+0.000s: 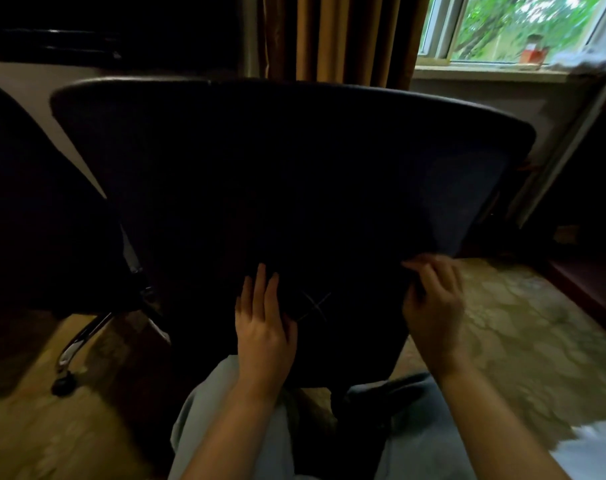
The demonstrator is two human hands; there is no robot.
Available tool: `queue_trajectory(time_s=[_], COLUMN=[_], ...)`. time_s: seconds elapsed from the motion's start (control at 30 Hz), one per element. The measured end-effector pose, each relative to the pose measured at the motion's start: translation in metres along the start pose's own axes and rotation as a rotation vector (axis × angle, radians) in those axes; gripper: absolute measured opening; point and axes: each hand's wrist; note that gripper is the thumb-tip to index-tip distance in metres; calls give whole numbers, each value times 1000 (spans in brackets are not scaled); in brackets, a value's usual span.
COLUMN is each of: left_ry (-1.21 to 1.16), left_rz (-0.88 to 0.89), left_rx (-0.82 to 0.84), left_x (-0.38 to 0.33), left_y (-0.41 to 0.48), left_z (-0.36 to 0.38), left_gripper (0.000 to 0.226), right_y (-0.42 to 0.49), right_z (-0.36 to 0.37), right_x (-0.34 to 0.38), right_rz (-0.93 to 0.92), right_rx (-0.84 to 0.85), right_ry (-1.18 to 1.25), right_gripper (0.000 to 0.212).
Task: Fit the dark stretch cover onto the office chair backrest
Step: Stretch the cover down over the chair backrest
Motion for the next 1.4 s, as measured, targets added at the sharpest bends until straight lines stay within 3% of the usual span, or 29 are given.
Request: queue_trajectory(time_s=[0.17, 0.27, 0.43, 0.57, 0.7, 0.83, 0.93, 1.17, 1.4], left_ry=[31, 37, 73, 83, 106, 109, 120, 160, 131], left_rz=[-1, 1, 9, -4, 21, 47, 73, 93, 99], left_rx=[65, 73, 65, 72, 73, 51, 46, 86, 74], left_x=[4, 3, 1, 3, 4, 3, 3, 4, 6], left_y=[-2, -3, -3, -1, 0, -2, -6, -6, -6], left_z=[3, 4, 6, 5, 5, 4, 1, -1, -5], left_gripper=[64, 65, 64, 63, 64, 65, 64, 60, 61], right_y=[-56, -33, 43, 50, 5, -52, -59, -49, -48], right_z=[12, -1, -34, -26, -4, 19, 21, 5, 7], right_x=[-32, -26, -20, -32, -49, -63, -65, -54, -56], right_rz=[163, 170, 147, 172, 345, 710, 779, 759, 877], right_rx=[308, 190, -212, -221, -99, 294, 390, 249, 75], right_ry=[-10, 35, 88, 80, 142, 185, 166, 169, 302], right_gripper=[38, 26, 18, 20, 27, 32, 33, 29, 36])
Point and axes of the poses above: each hand's wrist, its own y-axis towards the middle knuckle, its own z-axis out of the palm, x = y × z, and after that the axes turned 6 degrees about x, right-handed
